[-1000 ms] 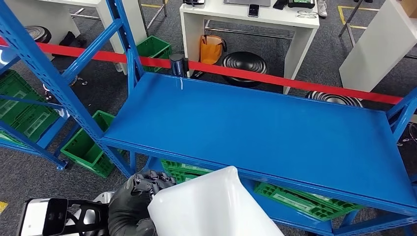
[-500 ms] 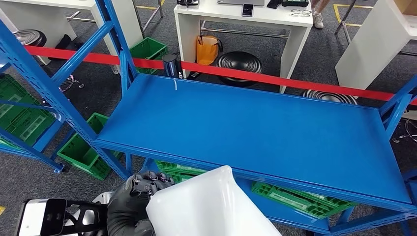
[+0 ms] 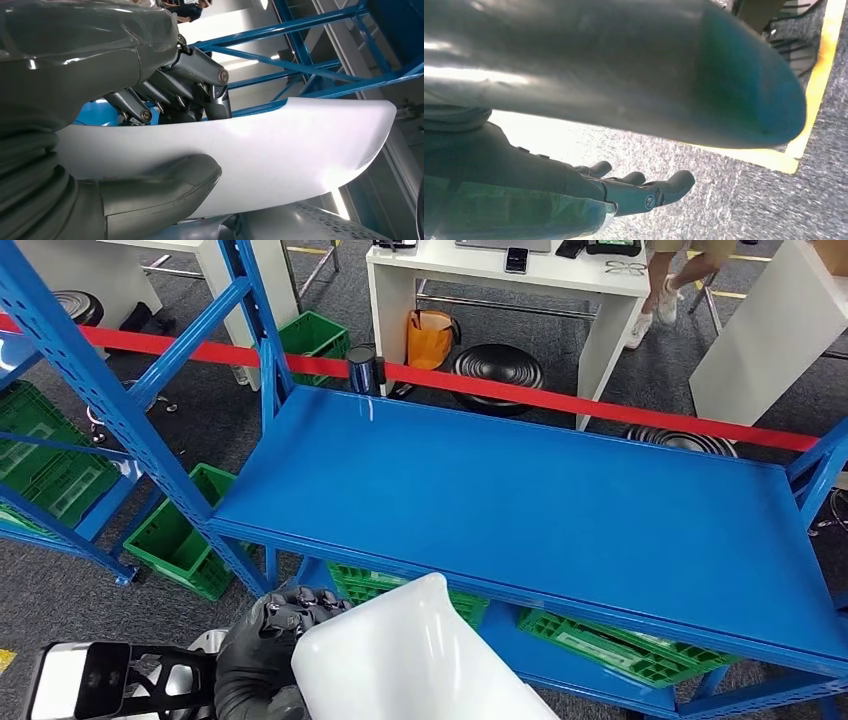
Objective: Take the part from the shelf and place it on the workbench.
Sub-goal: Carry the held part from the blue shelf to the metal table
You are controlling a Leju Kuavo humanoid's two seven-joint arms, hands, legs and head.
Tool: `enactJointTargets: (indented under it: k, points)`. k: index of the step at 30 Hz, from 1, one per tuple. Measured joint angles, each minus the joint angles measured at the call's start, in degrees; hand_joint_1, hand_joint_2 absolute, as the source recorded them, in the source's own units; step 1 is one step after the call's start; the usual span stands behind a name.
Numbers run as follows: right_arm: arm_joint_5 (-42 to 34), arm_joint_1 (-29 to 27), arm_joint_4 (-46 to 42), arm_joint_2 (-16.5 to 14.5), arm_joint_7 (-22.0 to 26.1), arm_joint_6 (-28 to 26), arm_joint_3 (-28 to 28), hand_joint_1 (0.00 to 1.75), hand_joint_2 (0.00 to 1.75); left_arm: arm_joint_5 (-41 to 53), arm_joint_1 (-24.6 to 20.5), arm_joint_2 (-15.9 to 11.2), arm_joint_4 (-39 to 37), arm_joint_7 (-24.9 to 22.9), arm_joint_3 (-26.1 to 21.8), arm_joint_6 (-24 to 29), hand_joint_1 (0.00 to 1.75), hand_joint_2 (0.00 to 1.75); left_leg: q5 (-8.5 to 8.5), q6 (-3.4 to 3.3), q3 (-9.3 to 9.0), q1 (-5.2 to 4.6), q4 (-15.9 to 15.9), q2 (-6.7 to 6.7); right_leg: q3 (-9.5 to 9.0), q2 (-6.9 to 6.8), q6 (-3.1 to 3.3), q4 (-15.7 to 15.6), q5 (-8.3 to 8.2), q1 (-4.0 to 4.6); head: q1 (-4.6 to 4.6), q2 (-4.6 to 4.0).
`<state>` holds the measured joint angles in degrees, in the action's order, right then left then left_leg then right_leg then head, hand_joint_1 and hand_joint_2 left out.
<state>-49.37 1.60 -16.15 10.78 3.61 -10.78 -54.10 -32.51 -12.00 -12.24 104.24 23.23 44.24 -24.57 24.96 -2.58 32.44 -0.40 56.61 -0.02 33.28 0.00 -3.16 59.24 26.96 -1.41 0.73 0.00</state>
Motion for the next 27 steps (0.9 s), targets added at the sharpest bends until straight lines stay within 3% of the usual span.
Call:
enactJointTargets:
  k: [1, 5, 7, 9, 10, 11, 12, 15, 17, 21, 22, 25, 26, 27]
  points:
    - [0.01, 0.06, 0.0, 0.01, -0.01, 0.0, -0.05, 0.0, 0.0, 0.01, -0.01, 0.0, 0.0, 0.07, -0.01, 0.0, 1.75, 1.75, 0.2, 0.27, 0.2, -0.14, 0.35, -0.01, -0.66, -0.01, 0.4, -1.38, -0.42, 0.05, 0.04, 0.0]
    - [0.03, 0.09, 0.0, -0.14, -0.02, 0.0, -0.31, 0.0, 0.0, 0.01, -0.01, -0.02, 0.02, 0.36, -0.06, 0.01, 1.75, 1.75, 1.18, 1.03, 0.85, 0.04, 1.76, -0.01, -0.83, 0.05, 2.03, -1.71, -0.74, -0.12, 0.13, 0.0]
    - [0.07, 0.12, 0.0, -0.15, -0.02, 0.0, -0.38, 0.0, 0.0, 0.01, 0.0, -0.05, 0.02, 0.45, -0.14, 0.01, 1.75, 1.75, 4.24, 1.74, 3.19, 0.29, 6.97, -0.02, -0.94, 0.06, 2.48, -1.76, -0.76, -0.26, 0.21, 0.0]
    - [0.09, 0.11, 0.0, -0.13, -0.02, 0.0, -0.44, 0.0, 0.0, 0.01, 0.07, -0.09, 0.02, 0.5, -0.17, 0.01, 1.75, 1.75, 7.89, 2.25, 7.17, 0.55, 15.21, -0.01, -0.93, 0.05, 2.67, -1.74, -0.7, -0.11, 0.25, 0.0]
    - [0.09, 0.09, 0.0, -0.13, -0.02, 0.0, -0.47, 0.0, 0.0, 0.01, 0.12, -0.1, 0.01, 0.53, -0.17, 0.01, 1.75, 1.75, 8.68, 2.3, 8.67, 0.63, 18.11, -0.01, -0.94, 0.05, 2.7, -1.73, -0.67, -0.01, 0.25, 0.0]
    - [0.11, 0.08, 0.0, -0.13, -0.02, 0.0, -0.51, 0.0, 0.0, 0.01, 0.15, -0.1, 0.01, 0.57, -0.17, 0.01, 1.75, 1.75, 8.32, 2.21, 9.15, 0.65, 18.81, -0.01, -0.98, 0.07, 2.71, -1.72, -0.66, 0.08, 0.25, 0.0]
    - [0.13, 0.08, 0.0, -0.14, -0.02, 0.0, -0.55, 0.0, 0.0, 0.01, 0.16, -0.11, 0.0, 0.61, -0.18, 0.01, 1.75, 1.75, 6.94, 1.98, 8.52, 0.63, 17.25, -0.02, -1.07, 0.13, 2.73, -1.73, -0.64, 0.18, 0.25, 0.0]
    - [0.16, 0.15, -0.01, -0.39, -0.02, 0.0, -0.7, 0.0, 0.0, 0.01, 0.13, -0.11, 0.02, 0.82, -0.26, 0.01, 1.75, 1.75, 1.33, 0.43, 2.74, 0.22, 5.19, -0.01, -1.32, 0.37, 2.75, -1.76, -0.57, 0.54, 0.19, 0.0]
    - [0.17, 0.16, -0.01, -0.52, -0.02, -0.01, -0.86, 0.0, 0.0, 0.01, 0.11, -0.13, 0.03, 0.99, -0.34, 0.01, 1.75, 1.75, 0.42, -0.3, 0.97, -0.27, 1.28, 0.09, -1.17, 0.38, 2.55, -1.81, -0.56, 0.64, 0.17, 0.0]
    - [0.17, 0.17, -0.02, -0.45, -0.02, -0.01, -1.01, 0.0, 0.0, 0.01, 0.12, -0.11, 0.17, 1.37, -0.62, -0.12, 1.75, 1.75, -0.4, -0.84, 0.28, -0.04, -0.33, 0.2, -0.49, 0.2, 1.88, -0.7, 0.09, 0.73, 0.13, 0.0]
    - [0.17, 0.18, -0.02, -0.44, -0.02, 0.0, -1.02, 0.0, 0.0, 0.01, 0.13, -0.07, 0.21, 1.51, -0.7, -0.17, 1.75, 1.75, -0.71, -1.01, 0.01, 0.13, -0.86, 0.25, 0.6, 0.17, 2.0, 1.54, 1.18, 0.75, 0.08, 0.0]
    - [0.19, 0.06, -0.01, -0.29, -0.02, 0.0, -1.07, 0.0, 0.0, 0.18, 0.37, -0.03, 0.21, 1.93, -0.75, -0.27, 1.75, 1.75, -0.88, -1.2, 0.08, 0.07, -1.05, 0.26, 6.24, 0.15, 2.34, 13.01, 5.74, 0.48, 0.03, 0.0]
    - [0.22, -0.01, 0.0, -0.22, -0.03, 0.0, -1.09, 0.0, 0.0, 0.32, 0.49, -0.04, 0.2, 2.1, -0.75, -0.29, 1.75, 1.75, -0.88, -1.2, 0.11, 0.05, -1.02, 0.24, 7.38, 0.15, 2.03, 15.24, 6.31, 0.37, 0.04, 0.0]
    - [0.26, -0.06, 0.0, -0.15, -0.04, 0.0, -1.13, 0.0, 0.0, 0.48, 0.58, -0.05, 0.2, 2.28, -0.77, -0.31, 1.75, 1.75, -0.87, -1.17, 0.11, 0.05, -0.97, 0.2, 7.37, 0.14, 1.47, 15.1, 5.93, 0.23, 0.04, 0.0]
